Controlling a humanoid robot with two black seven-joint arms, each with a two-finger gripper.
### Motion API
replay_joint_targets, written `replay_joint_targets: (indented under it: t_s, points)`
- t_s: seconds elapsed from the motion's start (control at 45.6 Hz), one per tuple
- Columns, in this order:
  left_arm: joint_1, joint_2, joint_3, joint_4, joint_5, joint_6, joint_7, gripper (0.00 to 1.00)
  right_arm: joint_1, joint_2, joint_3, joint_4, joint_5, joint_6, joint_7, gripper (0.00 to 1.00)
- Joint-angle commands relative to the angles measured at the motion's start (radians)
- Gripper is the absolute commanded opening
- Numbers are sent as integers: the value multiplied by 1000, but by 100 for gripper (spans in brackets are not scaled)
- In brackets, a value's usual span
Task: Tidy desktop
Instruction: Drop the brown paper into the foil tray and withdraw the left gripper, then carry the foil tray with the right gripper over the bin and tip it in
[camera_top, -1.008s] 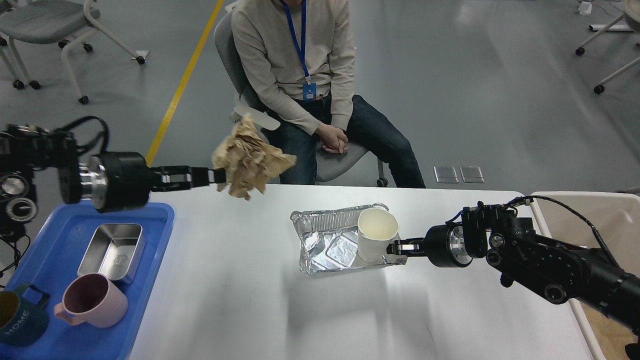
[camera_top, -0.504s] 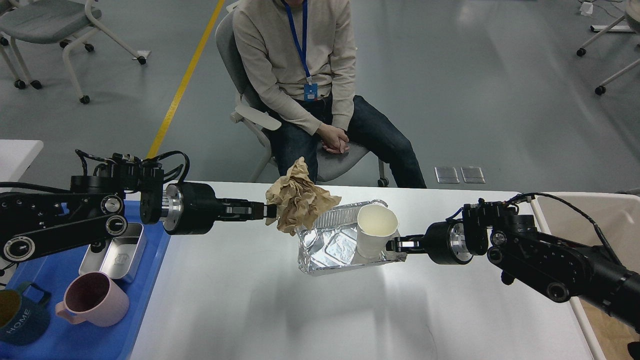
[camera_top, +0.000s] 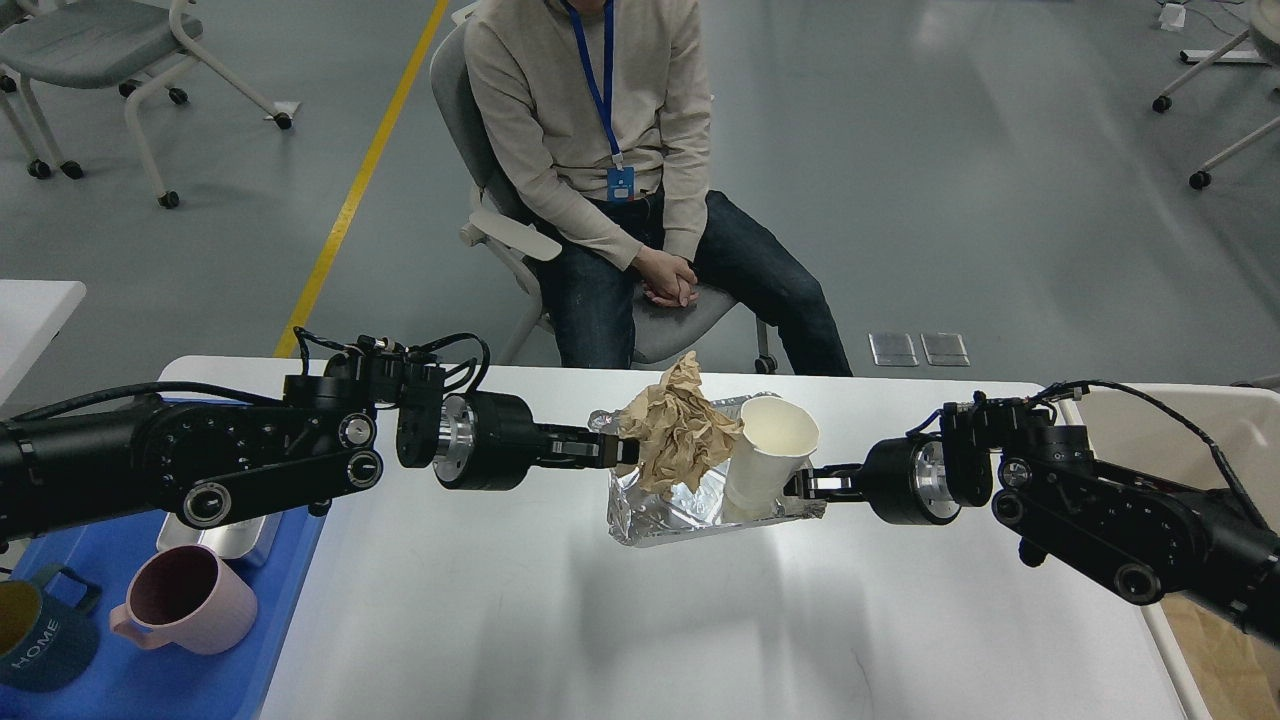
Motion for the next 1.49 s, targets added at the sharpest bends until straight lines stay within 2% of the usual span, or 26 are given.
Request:
replay_joint_targets:
  t_s: [0.0, 0.066, 0.131, 0.263, 0.372, 0.482, 0.57, 0.767, 0.811, 0.898, 1.052, 1.227, 1.314, 1.424, 1.468]
  points:
    - [3, -43, -1, 8, 0, 0, 1, 3, 0, 5, 0, 0, -1, 2, 0, 0]
    - [4, -46, -1, 8, 0, 0, 3, 6, 0, 5, 0, 0, -1, 0, 0, 0]
    - [3, -44, 0, 8, 0, 0, 4, 14, 0, 3, 0, 0, -1, 0, 0, 0]
    - [4, -38, 2, 8, 0, -3, 7, 39, 0, 2, 2, 0, -1, 0, 0, 0]
    - [7, -24, 0, 8, -5, -3, 11, 55, -1, 2, 2, 0, -1, 0, 0, 0]
    - [7, 0, -18, 7, -21, -1, 12, 84, -3, 2, 2, 0, -1, 0, 0, 0]
    - [13, 26, -81, 7, -41, 3, 11, 94, -3, 2, 3, 0, -1, 0, 0, 0]
    - [50, 92, -231, 8, -114, 100, 12, 96, -11, 2, 17, -1, -1, 0, 0, 0]
    - [65, 115, -262, 10, -118, 153, -3, 96, -12, 0, 17, -1, -1, 0, 0, 0]
    - [114, 137, -342, 19, -149, 186, -6, 96, -12, -1, 19, -1, -1, 0, 0, 0]
    - [229, 142, -513, 24, -290, 183, 3, 96, -17, -4, 39, -3, 2, 0, 0, 0]
    - [265, 154, -541, 111, -463, 158, 4, 96, -41, -52, 94, -6, 6, 0, 3, 0]
    - [263, 154, -560, 182, -618, 112, 41, 96, -81, -90, 154, -3, 8, 0, 3, 0]
    - [265, 146, -609, 303, -774, 72, 181, 96, -158, -141, 272, 0, 20, 2, 5, 0]
    - [272, 140, -632, 326, -801, 65, 208, 96, -191, -155, 312, 2, 31, 2, 5, 0]
